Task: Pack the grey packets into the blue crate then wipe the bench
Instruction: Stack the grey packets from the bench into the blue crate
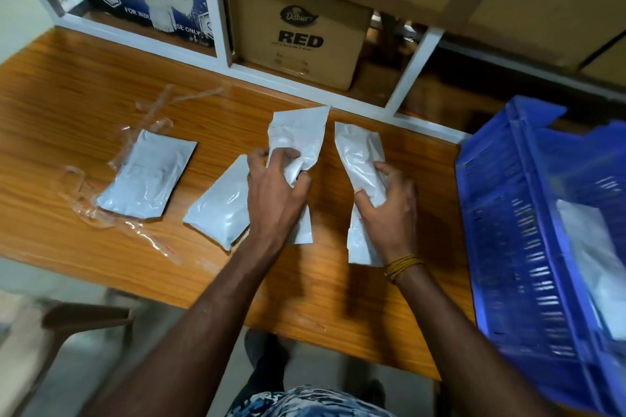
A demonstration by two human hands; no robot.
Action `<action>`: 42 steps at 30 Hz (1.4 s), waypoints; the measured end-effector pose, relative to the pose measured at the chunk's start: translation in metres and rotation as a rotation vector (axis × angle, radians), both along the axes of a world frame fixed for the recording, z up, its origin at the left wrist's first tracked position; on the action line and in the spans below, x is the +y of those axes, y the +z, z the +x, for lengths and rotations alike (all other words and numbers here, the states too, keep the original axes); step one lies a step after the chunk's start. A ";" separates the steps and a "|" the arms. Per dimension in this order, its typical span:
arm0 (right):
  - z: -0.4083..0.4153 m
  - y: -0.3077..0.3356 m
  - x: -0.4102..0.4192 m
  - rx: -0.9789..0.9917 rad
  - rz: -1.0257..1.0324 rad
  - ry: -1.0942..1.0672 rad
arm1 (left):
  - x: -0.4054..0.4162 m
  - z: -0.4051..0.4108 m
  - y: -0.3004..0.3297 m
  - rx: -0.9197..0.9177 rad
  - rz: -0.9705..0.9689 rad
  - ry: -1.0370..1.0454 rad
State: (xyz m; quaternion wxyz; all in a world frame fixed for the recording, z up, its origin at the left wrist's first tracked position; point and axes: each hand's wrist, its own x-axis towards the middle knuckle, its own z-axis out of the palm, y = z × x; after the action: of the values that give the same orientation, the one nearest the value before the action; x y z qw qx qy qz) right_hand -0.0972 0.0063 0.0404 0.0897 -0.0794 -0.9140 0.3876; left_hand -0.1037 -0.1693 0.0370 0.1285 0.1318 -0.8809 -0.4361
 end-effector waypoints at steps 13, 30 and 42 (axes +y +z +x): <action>0.105 0.078 0.162 0.234 -0.020 -0.053 | 0.192 0.096 0.078 0.189 0.212 -0.089; 0.123 0.120 0.394 0.220 0.125 -0.329 | 0.405 0.105 0.133 0.217 0.121 -0.238; 0.050 0.034 0.427 -0.311 0.301 -0.223 | 0.471 0.034 0.051 -0.291 -0.359 -0.208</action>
State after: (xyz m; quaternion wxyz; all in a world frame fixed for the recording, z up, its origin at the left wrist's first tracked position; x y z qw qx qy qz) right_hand -0.0469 0.4333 0.0745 0.0012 -0.2242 -0.9498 0.2180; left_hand -0.0700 0.3015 0.0878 -0.0238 0.0768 -0.9622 -0.2600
